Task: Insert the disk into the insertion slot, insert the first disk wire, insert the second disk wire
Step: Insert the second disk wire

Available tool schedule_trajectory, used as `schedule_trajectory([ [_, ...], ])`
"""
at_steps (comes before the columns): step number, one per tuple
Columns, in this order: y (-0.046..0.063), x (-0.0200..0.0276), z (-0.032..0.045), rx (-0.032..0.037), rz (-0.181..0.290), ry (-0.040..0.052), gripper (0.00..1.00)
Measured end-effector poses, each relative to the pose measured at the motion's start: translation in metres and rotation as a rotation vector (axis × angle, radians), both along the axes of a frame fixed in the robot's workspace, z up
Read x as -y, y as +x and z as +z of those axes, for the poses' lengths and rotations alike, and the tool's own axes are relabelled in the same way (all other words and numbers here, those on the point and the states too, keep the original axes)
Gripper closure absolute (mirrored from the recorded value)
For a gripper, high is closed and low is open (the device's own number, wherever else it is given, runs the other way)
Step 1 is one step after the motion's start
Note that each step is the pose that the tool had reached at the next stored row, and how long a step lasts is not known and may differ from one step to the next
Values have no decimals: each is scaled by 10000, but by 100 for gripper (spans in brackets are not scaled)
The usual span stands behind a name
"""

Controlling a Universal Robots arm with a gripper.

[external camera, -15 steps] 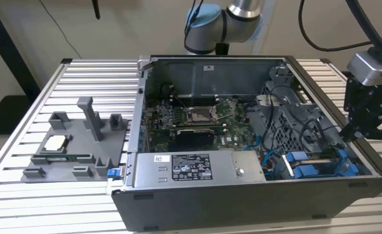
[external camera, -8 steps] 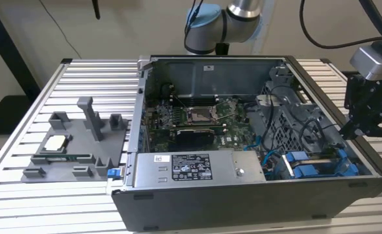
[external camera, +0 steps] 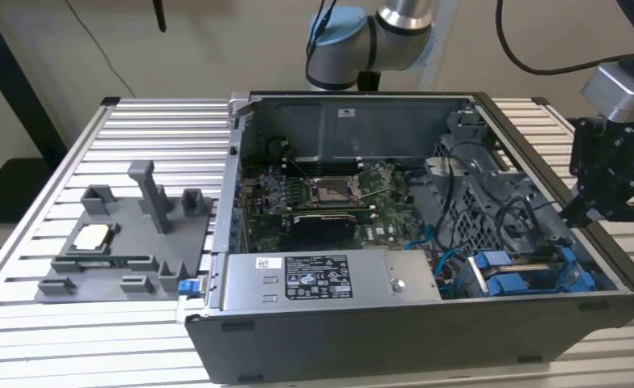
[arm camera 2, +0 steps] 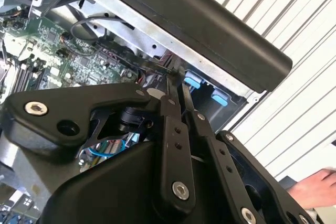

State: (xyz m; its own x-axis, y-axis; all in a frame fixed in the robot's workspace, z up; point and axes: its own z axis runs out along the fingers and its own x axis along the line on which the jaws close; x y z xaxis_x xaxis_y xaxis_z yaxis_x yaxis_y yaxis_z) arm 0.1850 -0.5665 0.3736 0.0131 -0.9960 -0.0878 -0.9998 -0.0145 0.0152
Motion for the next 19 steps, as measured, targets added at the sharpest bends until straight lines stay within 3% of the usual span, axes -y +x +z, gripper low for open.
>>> schedule_trajectory([
  [5,-3,-2,3,-10,-12,-2,84],
  [9,-24,-7,4,-79,-14,-1,84],
  [19,-230,-61,30,-148,-12,0,84],
])
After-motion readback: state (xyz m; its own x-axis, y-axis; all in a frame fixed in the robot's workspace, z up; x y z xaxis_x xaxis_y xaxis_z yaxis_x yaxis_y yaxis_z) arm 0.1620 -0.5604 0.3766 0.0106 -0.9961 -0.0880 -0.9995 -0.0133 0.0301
